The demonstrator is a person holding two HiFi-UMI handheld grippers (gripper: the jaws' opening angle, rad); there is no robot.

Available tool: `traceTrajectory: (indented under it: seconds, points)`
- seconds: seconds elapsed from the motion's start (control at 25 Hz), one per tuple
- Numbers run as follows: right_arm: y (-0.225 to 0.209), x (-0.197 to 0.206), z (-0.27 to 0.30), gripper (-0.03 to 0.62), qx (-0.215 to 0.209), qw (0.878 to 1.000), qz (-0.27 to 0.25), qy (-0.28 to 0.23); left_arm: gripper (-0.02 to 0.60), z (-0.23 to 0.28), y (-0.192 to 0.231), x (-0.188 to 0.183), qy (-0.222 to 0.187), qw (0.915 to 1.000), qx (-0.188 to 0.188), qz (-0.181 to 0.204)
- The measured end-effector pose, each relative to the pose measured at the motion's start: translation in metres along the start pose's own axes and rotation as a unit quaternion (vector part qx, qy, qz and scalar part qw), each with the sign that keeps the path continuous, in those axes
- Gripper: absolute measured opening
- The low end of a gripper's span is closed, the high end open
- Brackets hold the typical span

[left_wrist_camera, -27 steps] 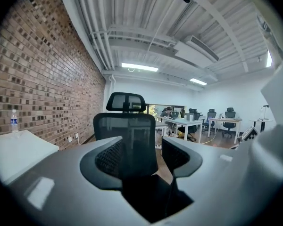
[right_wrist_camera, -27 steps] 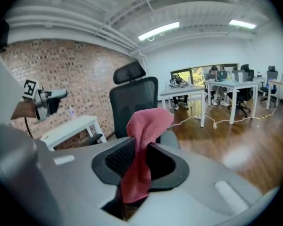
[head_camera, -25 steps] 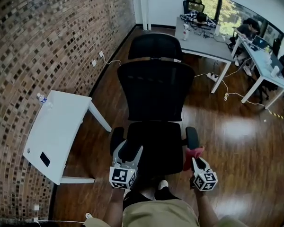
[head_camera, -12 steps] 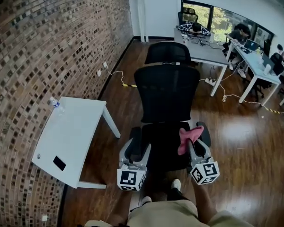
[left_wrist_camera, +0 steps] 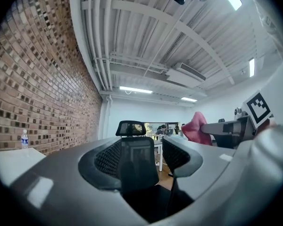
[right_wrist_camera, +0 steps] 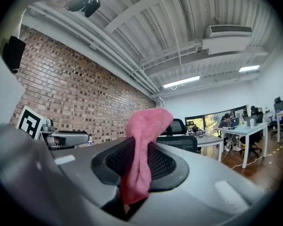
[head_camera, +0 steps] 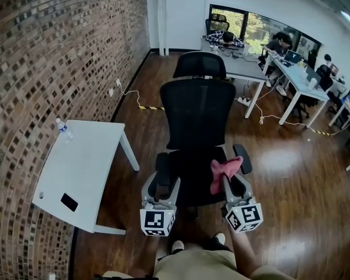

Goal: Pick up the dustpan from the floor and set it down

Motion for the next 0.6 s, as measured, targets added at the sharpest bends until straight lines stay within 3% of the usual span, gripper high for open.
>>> traceTrajectory:
  seconds: [0.6]
  points:
    - [-0.043,-0.005,-0.034,0.087,-0.04,0.999,0.035,-0.008,0.241,0.005,-0.078,-0.018,0.01,0.9997,-0.019,0.009]
Point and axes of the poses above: the fingertips, and each gripper's own axes: z forward along the fingers, y to its left, x out of its underside, the point moved 2 cm from there along -z, backward along the fingers, and after that the axes turned 5 degrees about -x, right-handed, at the moved point
